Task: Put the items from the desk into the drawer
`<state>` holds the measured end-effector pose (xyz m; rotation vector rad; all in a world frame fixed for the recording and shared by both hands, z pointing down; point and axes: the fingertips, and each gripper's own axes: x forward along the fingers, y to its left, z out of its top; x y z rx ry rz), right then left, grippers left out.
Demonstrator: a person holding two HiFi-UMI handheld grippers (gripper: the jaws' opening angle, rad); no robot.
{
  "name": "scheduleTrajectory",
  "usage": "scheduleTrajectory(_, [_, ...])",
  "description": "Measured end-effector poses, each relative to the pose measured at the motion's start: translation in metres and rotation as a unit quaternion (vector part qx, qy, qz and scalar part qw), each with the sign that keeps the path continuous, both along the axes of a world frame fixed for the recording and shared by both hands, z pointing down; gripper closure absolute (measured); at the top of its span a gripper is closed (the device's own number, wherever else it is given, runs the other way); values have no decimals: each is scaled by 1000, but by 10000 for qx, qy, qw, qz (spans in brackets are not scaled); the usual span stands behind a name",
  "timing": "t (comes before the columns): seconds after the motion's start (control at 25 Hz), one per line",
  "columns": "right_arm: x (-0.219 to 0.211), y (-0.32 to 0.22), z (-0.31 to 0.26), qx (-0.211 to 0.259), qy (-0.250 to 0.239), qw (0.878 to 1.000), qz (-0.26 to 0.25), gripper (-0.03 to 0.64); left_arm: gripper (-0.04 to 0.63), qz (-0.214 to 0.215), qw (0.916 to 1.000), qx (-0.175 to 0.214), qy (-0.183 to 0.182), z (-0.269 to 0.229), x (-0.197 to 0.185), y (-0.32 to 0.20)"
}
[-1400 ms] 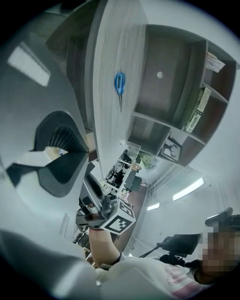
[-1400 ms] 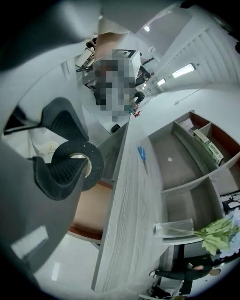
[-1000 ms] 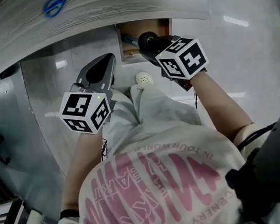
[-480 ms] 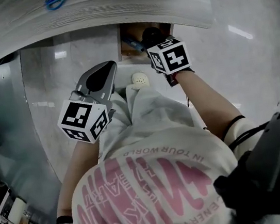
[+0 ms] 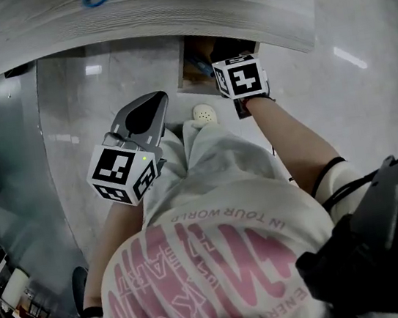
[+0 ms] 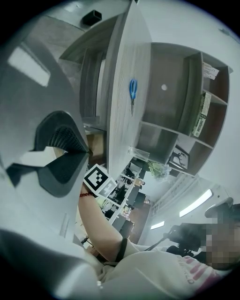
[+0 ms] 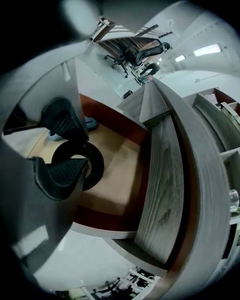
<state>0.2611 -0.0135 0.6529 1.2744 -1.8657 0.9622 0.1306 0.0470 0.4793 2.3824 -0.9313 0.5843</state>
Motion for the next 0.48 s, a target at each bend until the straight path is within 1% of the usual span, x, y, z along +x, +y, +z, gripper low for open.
scheduleTrajectory(0.2, [5, -11, 4, -290, 110, 9981, 533, 494, 575, 0, 10000, -24, -48, 3, -5, -6])
scheduleTrajectory(0.36, [4, -14, 12, -414, 263, 9970, 593, 494, 575, -29, 10000, 14, -44, 1, -7, -9])
scheduleTrajectory(0.48, [2, -16, 17, -462, 220, 9960, 738, 496, 575, -126, 9999, 60, -59, -3, -16, -11])
